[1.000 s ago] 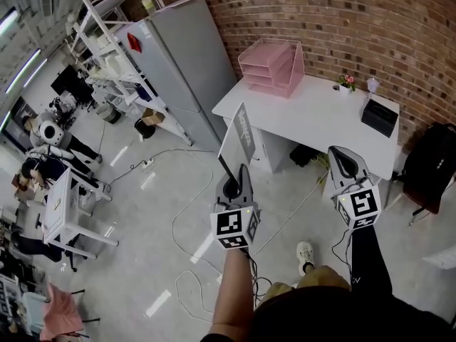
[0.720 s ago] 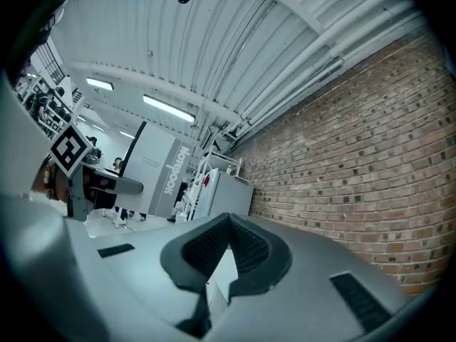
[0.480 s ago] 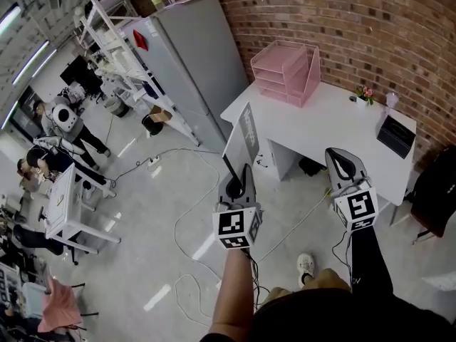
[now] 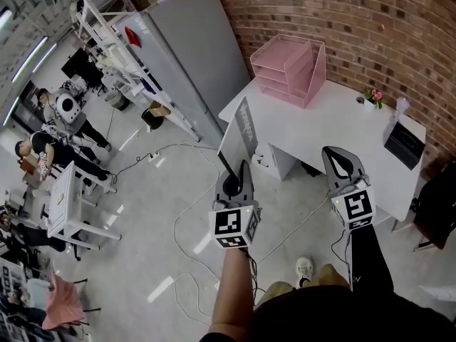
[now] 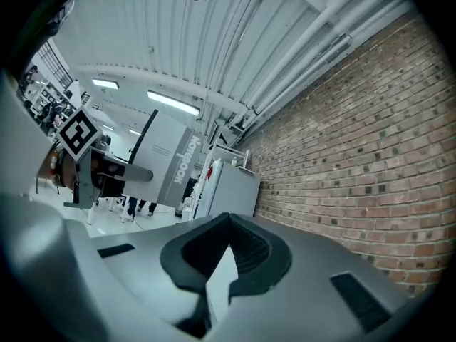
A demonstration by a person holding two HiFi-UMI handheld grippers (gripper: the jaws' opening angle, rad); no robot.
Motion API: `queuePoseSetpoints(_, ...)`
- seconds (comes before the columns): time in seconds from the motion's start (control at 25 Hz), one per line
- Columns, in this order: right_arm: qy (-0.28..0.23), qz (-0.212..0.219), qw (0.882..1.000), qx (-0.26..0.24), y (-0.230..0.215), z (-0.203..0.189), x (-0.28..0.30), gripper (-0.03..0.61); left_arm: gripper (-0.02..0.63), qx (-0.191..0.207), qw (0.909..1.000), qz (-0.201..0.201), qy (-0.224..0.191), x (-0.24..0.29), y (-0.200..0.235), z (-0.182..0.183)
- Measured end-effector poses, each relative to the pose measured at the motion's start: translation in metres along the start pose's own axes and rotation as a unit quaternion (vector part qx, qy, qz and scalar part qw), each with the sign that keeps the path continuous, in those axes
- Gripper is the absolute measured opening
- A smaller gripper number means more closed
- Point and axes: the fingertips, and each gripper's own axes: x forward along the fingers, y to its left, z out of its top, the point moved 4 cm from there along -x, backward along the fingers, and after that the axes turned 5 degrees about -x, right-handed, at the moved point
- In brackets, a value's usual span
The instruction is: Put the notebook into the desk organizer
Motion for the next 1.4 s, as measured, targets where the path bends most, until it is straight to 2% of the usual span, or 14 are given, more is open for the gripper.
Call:
queuePoseSetpoints(0.36,-0.011,0.006,1.0,0.0,-0.019,-0.008,0.029,0.021,0.02,0.002,1.0,0.009,0.002,0.029,0.003,-0.003)
queuePoseSetpoints(0.88,-0.022,0.027,0.999,0.001,-0.003,-0.006,0.065,0.021,0.02,0.012,0.9996,0.022,0.011,0.038,0.026,-0.007)
queuePoseSetpoints(1.4,0.009,-0.001,1.0,-0.018,-0.002,-0.019,0.142,0.021,0.02,-0.009,0.9998,-0.014,0.007,0.11,0.088,-0.019)
